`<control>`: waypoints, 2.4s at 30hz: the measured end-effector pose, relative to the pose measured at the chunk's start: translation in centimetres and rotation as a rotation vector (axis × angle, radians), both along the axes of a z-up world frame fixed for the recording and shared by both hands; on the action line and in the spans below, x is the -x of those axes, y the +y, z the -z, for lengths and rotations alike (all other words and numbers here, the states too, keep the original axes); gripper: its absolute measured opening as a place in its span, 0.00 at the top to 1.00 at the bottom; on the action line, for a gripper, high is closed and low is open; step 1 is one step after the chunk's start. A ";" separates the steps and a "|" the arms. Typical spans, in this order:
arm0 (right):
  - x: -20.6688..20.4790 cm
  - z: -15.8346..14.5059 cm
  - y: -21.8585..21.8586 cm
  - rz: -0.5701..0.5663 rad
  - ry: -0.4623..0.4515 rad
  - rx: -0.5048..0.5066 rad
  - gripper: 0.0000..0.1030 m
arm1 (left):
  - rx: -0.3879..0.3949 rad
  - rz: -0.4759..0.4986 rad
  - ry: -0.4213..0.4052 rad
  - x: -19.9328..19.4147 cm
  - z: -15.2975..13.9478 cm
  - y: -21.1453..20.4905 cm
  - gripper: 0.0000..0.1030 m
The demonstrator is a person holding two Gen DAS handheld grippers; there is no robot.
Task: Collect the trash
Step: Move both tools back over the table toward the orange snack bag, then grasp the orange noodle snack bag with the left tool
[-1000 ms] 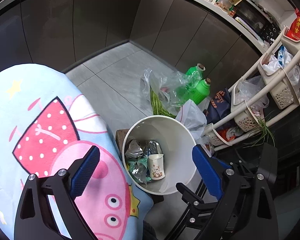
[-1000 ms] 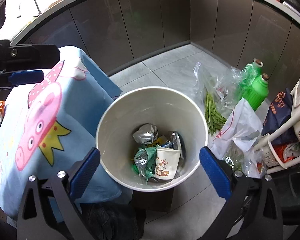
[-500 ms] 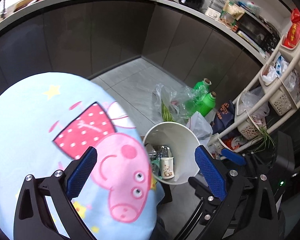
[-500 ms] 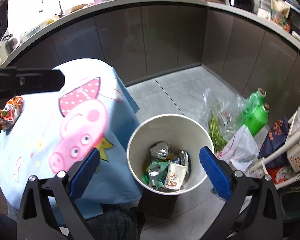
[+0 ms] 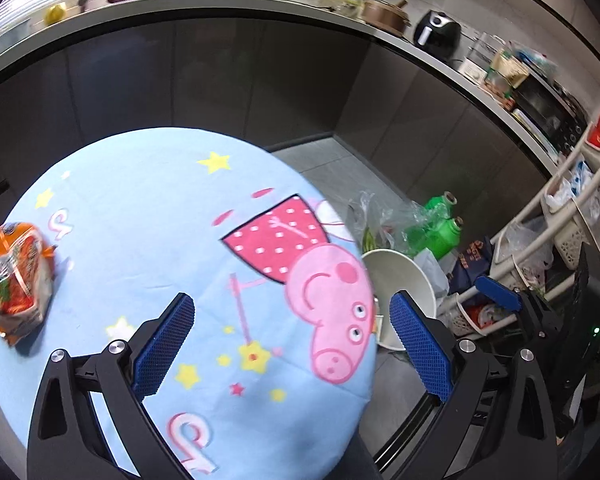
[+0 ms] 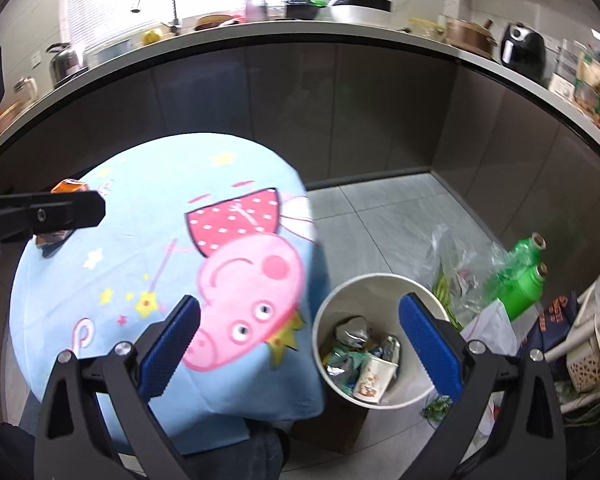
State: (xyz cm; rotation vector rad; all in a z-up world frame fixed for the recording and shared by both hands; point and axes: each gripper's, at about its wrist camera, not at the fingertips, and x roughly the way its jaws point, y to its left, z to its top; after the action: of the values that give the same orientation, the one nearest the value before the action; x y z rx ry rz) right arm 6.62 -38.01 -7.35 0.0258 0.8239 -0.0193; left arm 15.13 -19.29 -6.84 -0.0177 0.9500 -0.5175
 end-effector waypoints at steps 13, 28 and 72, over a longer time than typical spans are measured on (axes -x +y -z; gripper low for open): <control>-3.7 -0.5 9.5 -0.236 0.000 -0.014 0.03 | -0.002 -0.334 0.014 -0.1 0.6 16.2 0.08; -5.4 0.3 16.0 -0.341 0.042 0.024 0.03 | 0.014 -0.511 0.124 -5.0 4.8 27.4 0.34; -8.4 3.0 24.5 -0.522 0.176 -0.235 0.14 | 0.077 -0.452 0.110 2.6 2.3 33.6 0.53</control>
State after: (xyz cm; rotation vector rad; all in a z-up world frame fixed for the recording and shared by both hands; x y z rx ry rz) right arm 15.03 -13.53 -10.35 0.0301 0.9852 0.5743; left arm 12.52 14.32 -9.18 -0.3267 0.9957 -0.1347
